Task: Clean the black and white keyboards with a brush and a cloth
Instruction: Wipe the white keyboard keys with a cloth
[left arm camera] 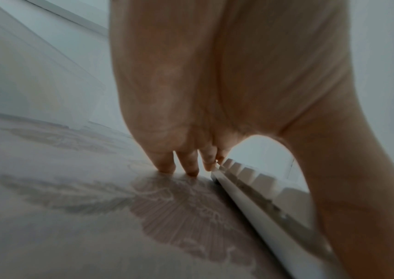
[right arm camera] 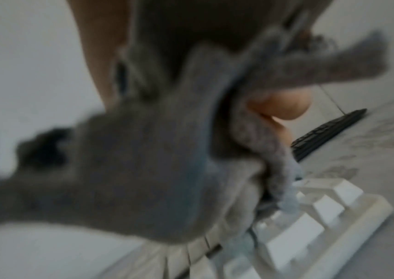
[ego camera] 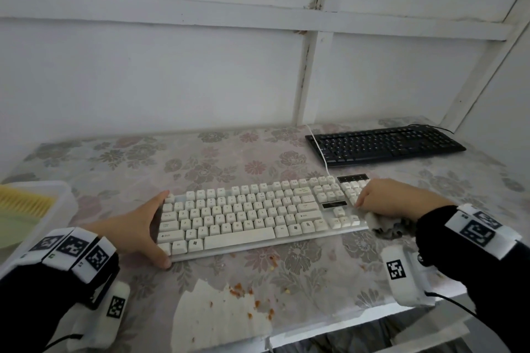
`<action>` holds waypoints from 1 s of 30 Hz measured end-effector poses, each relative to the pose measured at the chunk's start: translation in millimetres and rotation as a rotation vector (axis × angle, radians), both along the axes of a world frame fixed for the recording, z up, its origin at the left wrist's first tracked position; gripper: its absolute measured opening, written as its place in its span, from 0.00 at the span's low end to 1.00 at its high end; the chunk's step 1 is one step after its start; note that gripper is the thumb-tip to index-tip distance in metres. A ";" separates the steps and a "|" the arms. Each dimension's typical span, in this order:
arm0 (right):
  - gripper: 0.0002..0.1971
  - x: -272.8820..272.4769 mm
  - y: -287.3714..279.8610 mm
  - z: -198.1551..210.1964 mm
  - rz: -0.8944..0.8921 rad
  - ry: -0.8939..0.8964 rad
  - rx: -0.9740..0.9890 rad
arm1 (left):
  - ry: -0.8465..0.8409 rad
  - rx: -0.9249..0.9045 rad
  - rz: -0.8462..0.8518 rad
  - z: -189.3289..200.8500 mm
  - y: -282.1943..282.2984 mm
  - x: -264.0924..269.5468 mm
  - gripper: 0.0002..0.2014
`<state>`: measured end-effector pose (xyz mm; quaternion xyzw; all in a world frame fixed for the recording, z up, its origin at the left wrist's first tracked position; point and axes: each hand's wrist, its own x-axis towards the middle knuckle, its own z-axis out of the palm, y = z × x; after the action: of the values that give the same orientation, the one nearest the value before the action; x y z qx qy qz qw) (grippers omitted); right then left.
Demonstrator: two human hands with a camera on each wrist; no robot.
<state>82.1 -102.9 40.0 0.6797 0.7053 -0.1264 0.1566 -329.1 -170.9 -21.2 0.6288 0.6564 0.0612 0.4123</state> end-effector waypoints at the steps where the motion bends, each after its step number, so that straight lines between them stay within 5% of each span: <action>1: 0.14 4.2 0.0 4.7 -0.003 -0.004 0.002 | 0.001 -0.001 0.001 -0.1 0.2 0.1 0.87; 8: 0.13 18.6 -3.1 1.2 0.018 0.202 0.133 | -0.009 -0.007 0.012 -2.4 0.2 -0.9 0.86; 14: 0.14 2.7 -10.6 -31.0 0.198 -0.025 0.247 | -0.016 -0.010 0.014 -0.7 -0.1 -0.3 0.87; 30: 0.14 68.9 -6.9 -24.9 0.242 0.156 0.238 | -0.016 -0.014 0.018 -0.3 -1.6 -0.3 0.87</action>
<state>151.0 -109.8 15.1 0.5919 0.8018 -0.0747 0.0340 -329.4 -172.4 -21.5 0.6194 0.6592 0.0652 0.4214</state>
